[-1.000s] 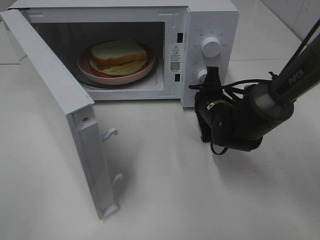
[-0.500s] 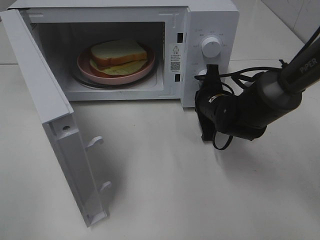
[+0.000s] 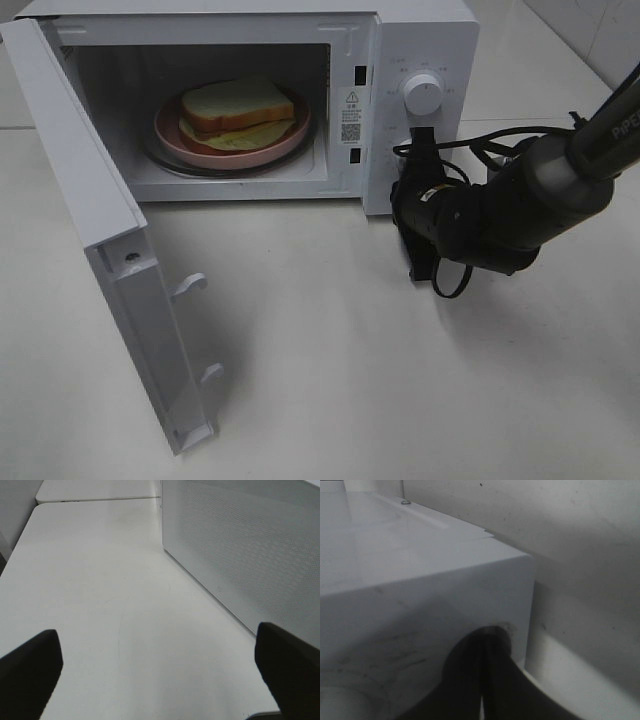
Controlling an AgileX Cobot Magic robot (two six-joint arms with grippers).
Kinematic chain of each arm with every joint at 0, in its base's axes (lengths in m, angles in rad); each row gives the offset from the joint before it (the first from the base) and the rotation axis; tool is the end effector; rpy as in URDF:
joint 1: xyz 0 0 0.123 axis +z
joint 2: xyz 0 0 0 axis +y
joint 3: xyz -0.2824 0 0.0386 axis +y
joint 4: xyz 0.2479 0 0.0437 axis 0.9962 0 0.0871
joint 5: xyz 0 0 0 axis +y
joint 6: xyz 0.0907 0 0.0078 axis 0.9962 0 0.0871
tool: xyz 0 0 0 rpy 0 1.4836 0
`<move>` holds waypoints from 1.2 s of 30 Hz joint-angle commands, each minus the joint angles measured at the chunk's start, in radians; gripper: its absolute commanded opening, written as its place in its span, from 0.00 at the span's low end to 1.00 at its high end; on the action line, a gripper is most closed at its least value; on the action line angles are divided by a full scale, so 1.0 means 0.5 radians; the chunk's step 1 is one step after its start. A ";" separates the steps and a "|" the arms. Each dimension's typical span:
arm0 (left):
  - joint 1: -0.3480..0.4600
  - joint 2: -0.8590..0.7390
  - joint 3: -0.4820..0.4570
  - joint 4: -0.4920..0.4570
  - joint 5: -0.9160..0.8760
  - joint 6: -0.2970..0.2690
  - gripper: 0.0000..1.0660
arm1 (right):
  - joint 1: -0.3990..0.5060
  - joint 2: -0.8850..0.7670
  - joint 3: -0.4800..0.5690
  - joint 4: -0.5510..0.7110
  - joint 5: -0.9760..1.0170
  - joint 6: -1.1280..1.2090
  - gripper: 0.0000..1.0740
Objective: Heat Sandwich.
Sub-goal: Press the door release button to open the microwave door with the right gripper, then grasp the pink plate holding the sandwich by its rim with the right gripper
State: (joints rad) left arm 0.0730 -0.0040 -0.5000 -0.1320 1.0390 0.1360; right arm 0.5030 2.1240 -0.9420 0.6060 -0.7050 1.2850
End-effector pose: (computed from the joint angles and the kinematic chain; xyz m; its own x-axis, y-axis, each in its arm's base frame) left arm -0.0042 -0.0107 0.2795 -0.4253 0.0374 -0.9043 0.0591 0.9982 0.0134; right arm 0.3583 0.1588 0.0906 -0.0776 0.9970 0.0072 0.4321 0.0272 0.9014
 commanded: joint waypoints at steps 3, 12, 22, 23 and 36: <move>0.002 -0.046 0.008 -0.014 -0.014 -0.010 0.97 | -0.002 -0.146 0.104 -0.156 -0.132 -0.052 0.01; 0.002 -0.046 0.008 -0.014 -0.014 -0.010 0.97 | -0.002 -0.282 0.302 -0.368 0.002 0.026 0.02; 0.002 -0.046 0.008 -0.014 -0.014 -0.010 0.97 | -0.002 -0.570 0.490 -0.632 0.284 0.012 0.03; 0.002 -0.046 0.008 -0.014 -0.014 -0.010 0.97 | -0.002 -0.570 0.490 -0.632 0.284 0.012 0.03; 0.002 -0.046 0.008 -0.014 -0.014 -0.010 0.97 | -0.002 -1.006 0.524 -0.676 1.268 -0.928 0.04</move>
State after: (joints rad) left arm 0.0730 -0.0040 -0.5000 -0.1320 1.0390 0.1360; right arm 0.5000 1.6630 -0.6820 0.2800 -0.1560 0.9380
